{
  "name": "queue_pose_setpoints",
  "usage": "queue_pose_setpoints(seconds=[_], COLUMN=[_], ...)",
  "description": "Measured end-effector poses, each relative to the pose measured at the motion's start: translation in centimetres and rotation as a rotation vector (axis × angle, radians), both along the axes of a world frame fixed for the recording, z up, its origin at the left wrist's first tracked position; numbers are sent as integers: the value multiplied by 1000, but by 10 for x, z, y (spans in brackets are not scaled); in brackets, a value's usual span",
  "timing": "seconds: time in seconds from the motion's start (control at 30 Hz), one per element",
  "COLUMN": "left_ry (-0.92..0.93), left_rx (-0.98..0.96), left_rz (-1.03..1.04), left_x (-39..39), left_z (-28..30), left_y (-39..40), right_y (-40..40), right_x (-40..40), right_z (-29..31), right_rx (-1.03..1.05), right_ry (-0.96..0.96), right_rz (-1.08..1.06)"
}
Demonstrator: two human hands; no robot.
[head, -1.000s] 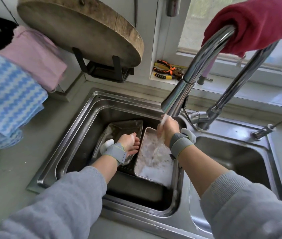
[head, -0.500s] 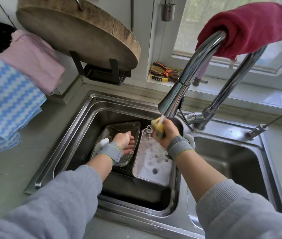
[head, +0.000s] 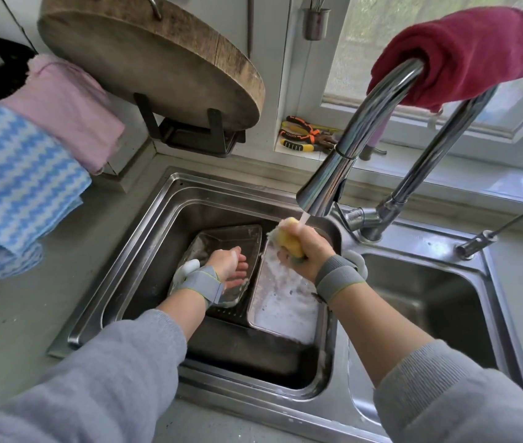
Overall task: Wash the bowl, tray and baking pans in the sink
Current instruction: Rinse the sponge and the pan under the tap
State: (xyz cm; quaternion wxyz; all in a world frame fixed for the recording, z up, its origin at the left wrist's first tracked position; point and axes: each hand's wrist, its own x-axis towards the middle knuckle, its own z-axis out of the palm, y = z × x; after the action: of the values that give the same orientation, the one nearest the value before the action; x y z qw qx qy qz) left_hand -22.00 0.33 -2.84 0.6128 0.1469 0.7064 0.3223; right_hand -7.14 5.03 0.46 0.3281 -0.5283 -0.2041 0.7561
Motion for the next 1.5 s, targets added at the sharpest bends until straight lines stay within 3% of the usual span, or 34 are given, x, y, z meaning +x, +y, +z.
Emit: queue_pose_setpoints(seconds=[0.17,0.5,0.73,0.97,1.13,1.5], left_ry=[-8,7,15,13,14,22], left_rx=[7,4,-2,8,11,29], left_rz=[-15,-25,-39,-36,-43,-79], left_x=[4,-1,-2,-2,-6,-7], left_z=[4,6,7,9,9,21], left_y=[2,-3,-5,-6,-7,-1], right_y=[2,6,9,8,8,29], right_x=[1,-6,1,-10,-13,-3], right_z=[2,9,13,9,5,20], right_rx=[18,77,11,122,109,60], right_ry=[-23,-30,-139,-392,-436,-162], right_rz=[-78,93,57,95,27,-170])
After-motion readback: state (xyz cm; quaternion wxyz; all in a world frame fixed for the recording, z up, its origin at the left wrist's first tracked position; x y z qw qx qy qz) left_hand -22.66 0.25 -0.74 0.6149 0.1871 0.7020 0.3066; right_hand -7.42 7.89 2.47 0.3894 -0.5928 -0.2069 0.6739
